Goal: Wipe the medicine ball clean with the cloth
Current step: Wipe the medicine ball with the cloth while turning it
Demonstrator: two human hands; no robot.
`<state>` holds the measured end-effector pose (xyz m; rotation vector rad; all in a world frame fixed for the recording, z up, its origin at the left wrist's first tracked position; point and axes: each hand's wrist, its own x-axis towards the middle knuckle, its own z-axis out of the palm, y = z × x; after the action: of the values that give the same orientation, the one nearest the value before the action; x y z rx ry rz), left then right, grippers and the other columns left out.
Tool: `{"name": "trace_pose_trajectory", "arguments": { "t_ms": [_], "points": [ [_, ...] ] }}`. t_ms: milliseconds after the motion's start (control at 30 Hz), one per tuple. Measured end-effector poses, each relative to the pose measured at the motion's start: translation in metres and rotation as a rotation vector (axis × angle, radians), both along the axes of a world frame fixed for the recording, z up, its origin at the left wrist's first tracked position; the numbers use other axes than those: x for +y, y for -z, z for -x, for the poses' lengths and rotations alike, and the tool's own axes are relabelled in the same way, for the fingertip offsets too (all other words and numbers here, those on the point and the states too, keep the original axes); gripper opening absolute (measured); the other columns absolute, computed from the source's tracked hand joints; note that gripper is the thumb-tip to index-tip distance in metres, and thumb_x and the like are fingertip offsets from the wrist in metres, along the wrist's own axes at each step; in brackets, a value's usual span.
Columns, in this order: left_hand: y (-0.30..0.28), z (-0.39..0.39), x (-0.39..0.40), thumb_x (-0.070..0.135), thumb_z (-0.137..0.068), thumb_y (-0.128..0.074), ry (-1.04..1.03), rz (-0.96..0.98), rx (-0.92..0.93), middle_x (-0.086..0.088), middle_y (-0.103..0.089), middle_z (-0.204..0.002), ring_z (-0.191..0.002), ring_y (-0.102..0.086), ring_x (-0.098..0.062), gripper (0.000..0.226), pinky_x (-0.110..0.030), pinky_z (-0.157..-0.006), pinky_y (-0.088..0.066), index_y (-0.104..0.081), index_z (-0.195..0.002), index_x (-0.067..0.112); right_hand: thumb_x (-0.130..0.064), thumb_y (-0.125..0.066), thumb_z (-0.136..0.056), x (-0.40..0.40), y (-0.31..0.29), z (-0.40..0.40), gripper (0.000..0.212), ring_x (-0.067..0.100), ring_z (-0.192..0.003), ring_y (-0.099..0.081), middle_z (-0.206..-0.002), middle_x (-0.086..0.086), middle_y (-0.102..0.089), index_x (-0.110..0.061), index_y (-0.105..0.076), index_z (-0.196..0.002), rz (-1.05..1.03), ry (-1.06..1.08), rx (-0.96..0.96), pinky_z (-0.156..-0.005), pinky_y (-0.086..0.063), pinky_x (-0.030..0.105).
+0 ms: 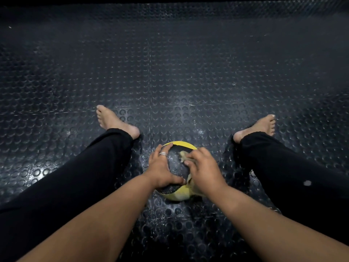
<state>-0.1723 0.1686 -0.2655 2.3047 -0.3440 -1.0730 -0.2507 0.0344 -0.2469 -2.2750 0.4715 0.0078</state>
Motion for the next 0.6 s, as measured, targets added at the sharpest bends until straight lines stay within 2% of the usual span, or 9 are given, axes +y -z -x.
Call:
{"name": "trace_pose_trajectory", "arguments": {
  "t_ms": [100,200,267,333,367,433,500,600],
  "points": [
    [0.002,-0.007,0.007,0.032,-0.054,-0.094,0.001,0.012,0.013,0.001,0.007,-0.161,-0.149,-0.002,-0.023,0.130,-0.043,-0.121,-0.015,-0.009,-0.152,0.042,-0.012,-0.059,-0.090,-0.006,0.000,-0.008,0.011,0.008,-0.086,-0.043,-0.093,-0.004,-0.044,-0.004,-0.064,-0.095,0.027,-0.064,-0.015,-0.075,-0.029,0.012],
    [-0.003,-0.008,0.005,0.037,-0.054,-0.094,0.015,-0.013,0.019,0.000,0.008,-0.161,-0.149,-0.001,-0.026,0.130,-0.046,-0.121,-0.015,-0.008,-0.152,0.042,-0.016,-0.059,-0.091,-0.029,-0.006,-0.021,0.012,0.016,-0.090,-0.049,-0.092,-0.003,-0.045,-0.007,-0.063,-0.098,0.080,-0.026,0.114,-0.069,-0.025,0.016],
    [-0.010,-0.002,0.000,0.037,-0.063,-0.090,0.052,-0.026,-0.015,0.000,0.016,-0.162,-0.149,0.010,-0.026,0.123,-0.050,-0.121,-0.011,-0.006,-0.153,0.042,-0.018,-0.059,-0.090,-0.043,-0.018,-0.025,0.017,0.019,-0.097,-0.052,-0.095,-0.002,-0.045,-0.011,-0.062,-0.106,0.133,-0.232,0.229,-0.073,-0.029,0.017],
    [-0.017,0.006,-0.008,0.027,-0.082,-0.077,0.221,-0.017,-0.146,0.006,0.024,-0.160,-0.148,0.021,-0.021,0.103,-0.058,-0.119,-0.007,-0.004,-0.154,0.041,-0.020,-0.061,-0.088,-0.057,-0.035,-0.023,0.022,0.018,-0.100,-0.053,-0.100,-0.002,-0.047,-0.016,-0.062,-0.110,0.229,-0.430,0.300,-0.082,-0.036,0.021],
    [-0.019,0.010,-0.012,0.022,-0.090,-0.068,0.320,-0.020,-0.200,0.010,0.025,-0.160,-0.147,0.024,-0.017,0.094,-0.063,-0.117,-0.005,-0.002,-0.154,0.040,-0.020,-0.062,-0.087,-0.062,-0.042,-0.019,0.023,0.017,-0.100,-0.053,-0.102,-0.001,-0.050,-0.018,-0.062,-0.110,0.256,-0.451,0.306,-0.085,-0.037,0.022],
    [-0.022,0.011,-0.017,0.028,-0.092,-0.062,0.413,-0.064,-0.212,0.016,0.026,-0.158,-0.145,0.028,-0.014,0.092,-0.069,-0.113,0.000,0.005,-0.155,0.036,-0.021,-0.064,-0.084,-0.072,-0.050,-0.010,0.022,0.017,-0.098,-0.056,-0.105,0.000,-0.058,-0.019,-0.063,-0.106,0.236,-0.323,0.286,-0.086,-0.040,0.024],
    [-0.021,0.007,-0.017,0.046,-0.080,-0.074,0.394,-0.121,-0.199,0.020,0.029,-0.155,-0.144,0.031,-0.015,0.116,-0.067,-0.114,0.002,0.015,-0.153,0.033,-0.021,-0.066,-0.084,-0.072,-0.050,-0.006,0.020,0.014,-0.092,-0.058,-0.105,0.001,-0.063,-0.018,-0.064,-0.104,0.127,-0.107,0.263,-0.082,-0.043,0.022],
    [-0.022,-0.005,-0.013,0.052,-0.061,-0.087,0.317,-0.131,-0.236,0.016,0.016,-0.160,-0.148,0.016,-0.016,0.141,-0.052,-0.121,-0.008,0.015,-0.154,0.025,-0.022,-0.065,-0.086,-0.060,-0.033,-0.015,0.019,0.012,-0.092,-0.056,-0.108,0.000,-0.062,-0.018,-0.064,-0.104,0.031,0.006,0.247,-0.080,-0.040,0.019]
  ]
}}
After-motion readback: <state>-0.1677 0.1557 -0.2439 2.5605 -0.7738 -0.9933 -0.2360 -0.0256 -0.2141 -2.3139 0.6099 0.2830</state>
